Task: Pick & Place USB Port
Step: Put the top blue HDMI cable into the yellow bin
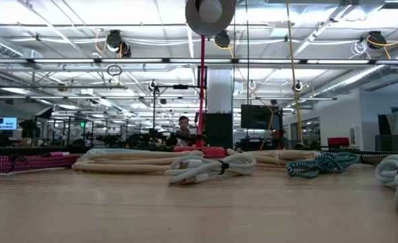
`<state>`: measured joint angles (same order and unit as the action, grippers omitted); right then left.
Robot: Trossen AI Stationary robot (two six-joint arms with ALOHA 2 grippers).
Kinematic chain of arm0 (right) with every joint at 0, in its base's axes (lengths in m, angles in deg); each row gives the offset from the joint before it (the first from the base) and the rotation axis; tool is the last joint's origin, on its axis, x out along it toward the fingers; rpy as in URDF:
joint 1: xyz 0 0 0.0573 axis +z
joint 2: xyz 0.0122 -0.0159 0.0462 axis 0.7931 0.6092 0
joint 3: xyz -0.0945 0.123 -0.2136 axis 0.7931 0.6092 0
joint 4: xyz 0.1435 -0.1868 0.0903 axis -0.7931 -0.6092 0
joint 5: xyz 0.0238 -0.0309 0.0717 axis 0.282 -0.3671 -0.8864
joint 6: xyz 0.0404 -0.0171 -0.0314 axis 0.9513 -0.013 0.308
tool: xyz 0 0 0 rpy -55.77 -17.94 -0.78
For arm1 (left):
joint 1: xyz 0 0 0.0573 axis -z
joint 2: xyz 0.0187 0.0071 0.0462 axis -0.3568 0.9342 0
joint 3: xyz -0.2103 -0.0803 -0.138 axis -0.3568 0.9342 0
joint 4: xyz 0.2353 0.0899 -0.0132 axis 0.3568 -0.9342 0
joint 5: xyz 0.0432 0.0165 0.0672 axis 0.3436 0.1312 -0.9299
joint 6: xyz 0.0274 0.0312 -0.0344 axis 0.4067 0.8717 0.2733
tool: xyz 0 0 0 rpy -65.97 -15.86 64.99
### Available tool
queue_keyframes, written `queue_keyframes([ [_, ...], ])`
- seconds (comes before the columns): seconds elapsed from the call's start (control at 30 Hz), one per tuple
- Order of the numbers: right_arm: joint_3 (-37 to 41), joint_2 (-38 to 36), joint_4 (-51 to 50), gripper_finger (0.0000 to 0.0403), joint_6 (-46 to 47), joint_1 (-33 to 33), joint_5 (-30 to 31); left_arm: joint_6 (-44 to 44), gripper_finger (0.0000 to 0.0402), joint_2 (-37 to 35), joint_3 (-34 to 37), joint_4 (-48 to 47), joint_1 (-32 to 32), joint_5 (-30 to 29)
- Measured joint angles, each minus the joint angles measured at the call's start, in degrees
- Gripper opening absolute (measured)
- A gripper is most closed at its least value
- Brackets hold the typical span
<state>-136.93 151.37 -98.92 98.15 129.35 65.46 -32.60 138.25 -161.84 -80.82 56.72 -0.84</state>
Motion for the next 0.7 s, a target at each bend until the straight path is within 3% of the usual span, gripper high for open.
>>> queue_keyframes([
  [0.53, 7.4, 0.1, 13.6, 0.0043, -2.9, -0.5, 0.9, 0.7, 0.0131, 0.0, 0.0, 2.5, 0.3, -2.3],
  [0.7, 10.1, 0.0, 15.2, 0.0122, -0.6, -0.7, 1.8, 0.7, 0.0131, 0.0, 0.0, 2.5, 0.3, -2.2],
])
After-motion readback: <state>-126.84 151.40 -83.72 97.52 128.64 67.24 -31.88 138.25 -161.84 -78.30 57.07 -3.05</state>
